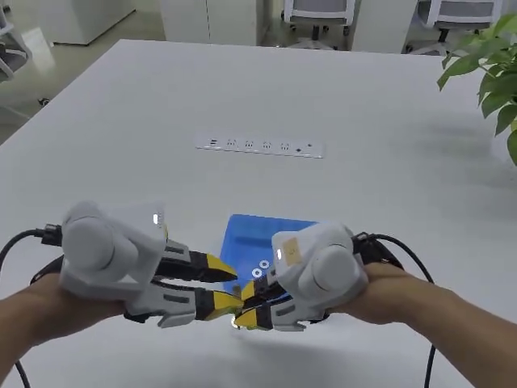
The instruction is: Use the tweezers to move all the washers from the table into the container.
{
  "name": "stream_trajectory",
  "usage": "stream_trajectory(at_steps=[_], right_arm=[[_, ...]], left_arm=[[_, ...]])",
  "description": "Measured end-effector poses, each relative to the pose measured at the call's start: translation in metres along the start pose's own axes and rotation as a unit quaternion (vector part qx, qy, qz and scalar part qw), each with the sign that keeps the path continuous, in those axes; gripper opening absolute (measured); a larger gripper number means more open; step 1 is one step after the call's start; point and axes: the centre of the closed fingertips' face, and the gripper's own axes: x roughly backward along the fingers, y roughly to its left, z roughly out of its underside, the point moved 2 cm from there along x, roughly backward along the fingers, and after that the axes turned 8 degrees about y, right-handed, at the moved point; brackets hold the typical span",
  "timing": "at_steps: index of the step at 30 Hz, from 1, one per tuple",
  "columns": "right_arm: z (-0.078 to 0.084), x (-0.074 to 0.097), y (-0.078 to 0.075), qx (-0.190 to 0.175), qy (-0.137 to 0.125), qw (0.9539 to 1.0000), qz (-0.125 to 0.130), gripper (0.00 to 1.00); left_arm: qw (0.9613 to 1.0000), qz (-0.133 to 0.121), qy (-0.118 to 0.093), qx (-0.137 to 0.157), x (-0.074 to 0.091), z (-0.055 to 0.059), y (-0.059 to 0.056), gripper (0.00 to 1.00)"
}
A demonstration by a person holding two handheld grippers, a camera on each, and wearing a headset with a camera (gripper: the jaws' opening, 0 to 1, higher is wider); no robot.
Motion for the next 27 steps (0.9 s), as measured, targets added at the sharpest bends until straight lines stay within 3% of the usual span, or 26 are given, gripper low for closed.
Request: stream_trajectory(at_steps=[13, 21, 27], right_arm=[[-0.013, 0.018, -0.004, 0.001, -0.006, 0.9999, 0.008, 0.09], [-0.020, 0.036, -0.014, -0.002, -0.012, 0.9997, 0.020, 0.09], [-0.023, 0.046, -0.025, -0.007, -0.017, 0.9993, 0.032, 0.09]], left_arm=[[0.9982, -0.026, -0.038, 0.038, 0.007, -0.001, -0.005, 0.64], [0.9964, -0.037, -0.047, 0.060, 0.007, 0.000, -0.007, 0.82], [0.9954, -0.042, -0.053, 0.068, 0.009, -0.001, -0.009, 0.89]])
